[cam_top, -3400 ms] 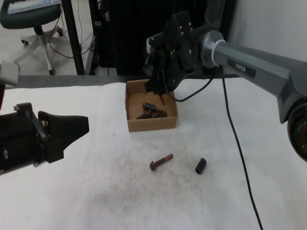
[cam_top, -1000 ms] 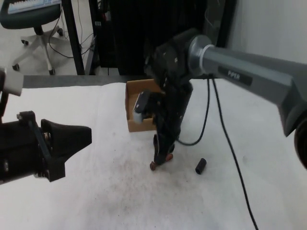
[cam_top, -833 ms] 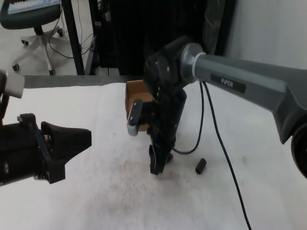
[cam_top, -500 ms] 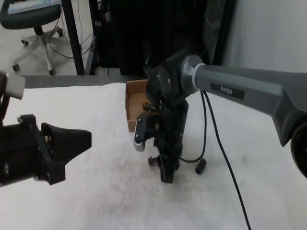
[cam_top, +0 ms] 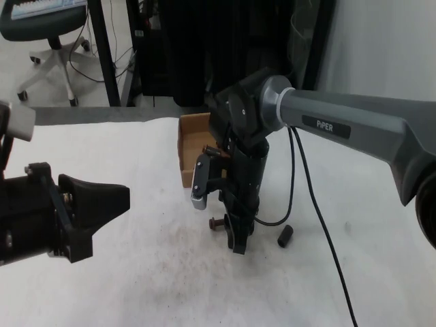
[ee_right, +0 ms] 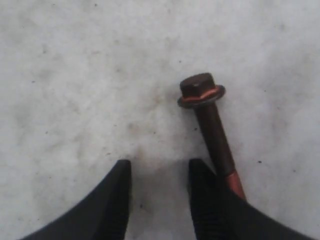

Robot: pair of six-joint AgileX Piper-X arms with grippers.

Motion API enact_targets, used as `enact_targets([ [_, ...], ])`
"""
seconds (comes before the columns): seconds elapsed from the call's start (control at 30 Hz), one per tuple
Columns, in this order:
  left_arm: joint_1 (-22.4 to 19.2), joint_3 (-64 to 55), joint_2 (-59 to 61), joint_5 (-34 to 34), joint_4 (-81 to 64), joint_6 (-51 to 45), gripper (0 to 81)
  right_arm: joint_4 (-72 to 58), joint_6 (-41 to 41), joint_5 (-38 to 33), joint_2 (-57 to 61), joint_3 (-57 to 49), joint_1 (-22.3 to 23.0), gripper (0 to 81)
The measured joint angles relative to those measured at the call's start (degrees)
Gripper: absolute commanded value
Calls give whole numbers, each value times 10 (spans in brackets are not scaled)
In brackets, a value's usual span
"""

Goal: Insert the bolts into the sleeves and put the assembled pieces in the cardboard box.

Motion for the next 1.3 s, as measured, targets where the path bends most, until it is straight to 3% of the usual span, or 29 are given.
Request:
enact_targets([
  [0.33,0,0,0,0,0,0,3,-17,3,-33,-74,0,9,363],
  [0.8,0,0,0,0,0,0,3,-135,-19,-82,-61,0,3,363],
  [1.3,0,0,0,0,0,11,3,-113,-31,-86,-34,0,-27,363],
])
